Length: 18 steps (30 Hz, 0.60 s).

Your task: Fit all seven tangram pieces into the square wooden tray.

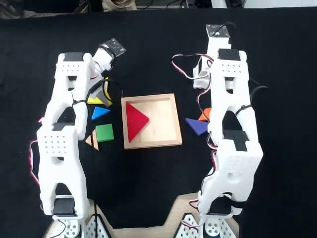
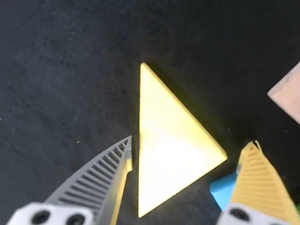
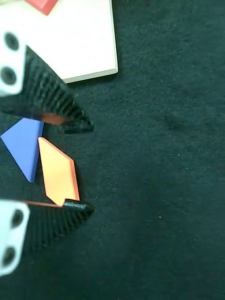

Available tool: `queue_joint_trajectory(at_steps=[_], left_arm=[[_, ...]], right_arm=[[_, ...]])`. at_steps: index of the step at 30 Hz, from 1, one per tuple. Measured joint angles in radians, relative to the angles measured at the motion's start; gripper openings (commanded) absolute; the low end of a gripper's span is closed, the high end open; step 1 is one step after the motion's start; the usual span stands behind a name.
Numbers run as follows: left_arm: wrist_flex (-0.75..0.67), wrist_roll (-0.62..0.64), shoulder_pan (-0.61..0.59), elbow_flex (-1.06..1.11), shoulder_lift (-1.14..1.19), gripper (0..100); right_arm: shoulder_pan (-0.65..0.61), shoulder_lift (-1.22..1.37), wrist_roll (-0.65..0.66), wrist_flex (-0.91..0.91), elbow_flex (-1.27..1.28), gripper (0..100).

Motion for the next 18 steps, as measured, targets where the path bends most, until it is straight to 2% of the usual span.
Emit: queue_joint_trajectory(at_steps=[18], left_arm=[[0.041, -0.040, -0.017, -0.187, 0.157, 35]], right_arm=[[0.000, 0.000, 0.000, -0.003, 0.002, 23.3]])
